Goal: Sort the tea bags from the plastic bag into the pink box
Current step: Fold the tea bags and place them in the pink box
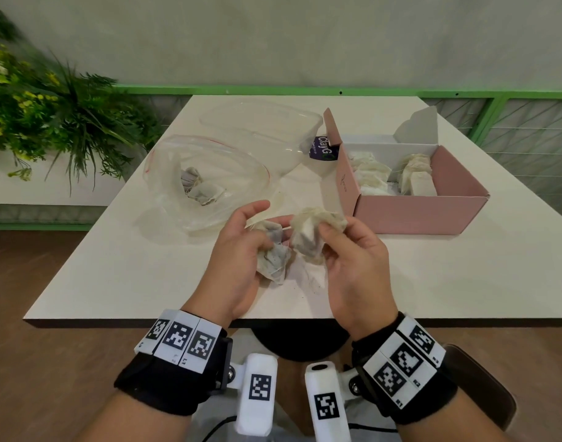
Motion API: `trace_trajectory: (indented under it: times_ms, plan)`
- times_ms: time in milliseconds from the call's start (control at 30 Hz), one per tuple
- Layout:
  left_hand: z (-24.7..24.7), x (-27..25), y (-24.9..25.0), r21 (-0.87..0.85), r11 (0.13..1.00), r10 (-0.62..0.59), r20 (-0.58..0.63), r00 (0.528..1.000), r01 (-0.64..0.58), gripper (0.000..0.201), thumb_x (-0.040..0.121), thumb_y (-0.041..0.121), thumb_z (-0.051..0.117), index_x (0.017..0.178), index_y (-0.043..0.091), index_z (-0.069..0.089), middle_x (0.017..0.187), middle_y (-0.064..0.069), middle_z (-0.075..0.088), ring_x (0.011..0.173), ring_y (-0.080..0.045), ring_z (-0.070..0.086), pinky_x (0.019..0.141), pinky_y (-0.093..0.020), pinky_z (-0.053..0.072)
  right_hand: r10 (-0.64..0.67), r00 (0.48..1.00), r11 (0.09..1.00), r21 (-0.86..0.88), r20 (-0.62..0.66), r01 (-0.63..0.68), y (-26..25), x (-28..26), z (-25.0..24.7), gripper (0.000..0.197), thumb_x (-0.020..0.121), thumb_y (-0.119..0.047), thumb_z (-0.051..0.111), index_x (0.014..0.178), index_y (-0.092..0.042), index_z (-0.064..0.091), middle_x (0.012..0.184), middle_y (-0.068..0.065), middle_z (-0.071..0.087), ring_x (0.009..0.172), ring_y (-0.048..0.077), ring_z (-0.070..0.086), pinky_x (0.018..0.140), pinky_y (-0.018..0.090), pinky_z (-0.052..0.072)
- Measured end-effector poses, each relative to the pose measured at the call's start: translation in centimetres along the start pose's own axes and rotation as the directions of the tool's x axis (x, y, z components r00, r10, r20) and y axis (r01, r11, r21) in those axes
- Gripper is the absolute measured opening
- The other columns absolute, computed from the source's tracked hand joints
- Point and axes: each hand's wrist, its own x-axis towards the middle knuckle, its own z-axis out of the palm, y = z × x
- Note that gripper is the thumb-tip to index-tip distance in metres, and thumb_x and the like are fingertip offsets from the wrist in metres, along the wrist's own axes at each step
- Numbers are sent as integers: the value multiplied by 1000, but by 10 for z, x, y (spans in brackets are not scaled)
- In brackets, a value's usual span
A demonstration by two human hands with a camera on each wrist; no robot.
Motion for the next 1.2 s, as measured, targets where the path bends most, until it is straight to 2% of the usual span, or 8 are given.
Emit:
trace_trajectory:
  times_ms: [133, 267, 400, 500, 733, 900, 1033, 1200]
  plan:
    - [1, 0, 1, -49, 998, 37, 2, 999, -37, 49, 96, -16, 39, 136, 10, 50, 117, -21, 74, 104, -29, 75, 87, -36, 61, 37, 999, 996, 80, 28, -40, -5, -1, 0, 23, 87, 10, 53, 81, -5, 69, 83, 13, 65, 80, 25, 61, 72, 32, 52]
    - [2, 0, -2, -93, 993, 67, -14, 998, -68, 43, 100, -12, 39, 137, 8, 48, 117, -20, 74, 109, -32, 73, 100, -43, 56, 88, 995, 990, 104, 45, -92, -8, -2, 0, 20, 74, 0, 54, 65, -15, 64, 71, 3, 57, 69, 19, 53, 63, 34, 47]
    - [4, -1, -4, -80, 990, 116, -50, 992, -120, 18, 102, -6, 45, 114, 6, 47, 116, -14, 76, 108, -32, 74, 101, -45, 55, 111, 992, 990, 83, 51, -115, -7, -2, 0, 15, 74, -1, 56, 68, -13, 64, 74, 6, 56, 70, 24, 52, 77, 50, 40]
    - [4, -1, -5, -49, 990, 130, -21, 991, -131, 12, 102, -2, 52, 101, 10, 48, 114, -15, 76, 108, -31, 73, 101, -45, 55, 113, 989, 991, 63, 91, -119, -9, -3, 1, 19, 82, 4, 56, 74, -10, 65, 74, 7, 60, 69, 23, 57, 66, 38, 48]
    - [0, 0, -11, 126, 973, 195, -8, 981, -193, 13, 95, 5, 67, 99, 13, 77, 94, -15, 74, 90, -27, 68, 92, -53, 56, 93, 988, 995, 25, 120, -97, -6, -5, 1, 12, 88, 4, 58, 90, -4, 66, 81, 11, 65, 72, 22, 62, 64, 35, 50]
    - [2, -2, -11, 188, 957, 221, 32, 975, -223, 13, 91, 3, 72, 100, 11, 79, 92, -8, 78, 86, -18, 71, 80, -37, 60, 71, 984, 997, -7, 161, -71, -3, -4, 1, 9, 86, -3, 64, 94, -4, 69, 95, 19, 70, 90, 30, 66, 81, 39, 55]
    - [1, 2, -15, 169, 964, 205, 11, 979, -204, 29, 87, -9, 71, 107, 11, 71, 94, -9, 78, 83, -22, 69, 74, -37, 58, 12, 984, 994, -113, 179, 9, 0, -7, 1, 8, 85, -2, 67, 88, -8, 71, 88, 8, 71, 78, 20, 66, 67, 31, 54]
    - [1, 1, -15, 176, 968, 175, 33, 984, -178, 22, 84, -10, 73, 91, 11, 71, 78, -16, 73, 71, -30, 60, 65, -42, 49, -36, 981, 974, -214, 190, 77, 2, -8, 0, 13, 91, 4, 62, 102, 4, 68, 116, 18, 69, 88, 23, 69, 70, 33, 57]
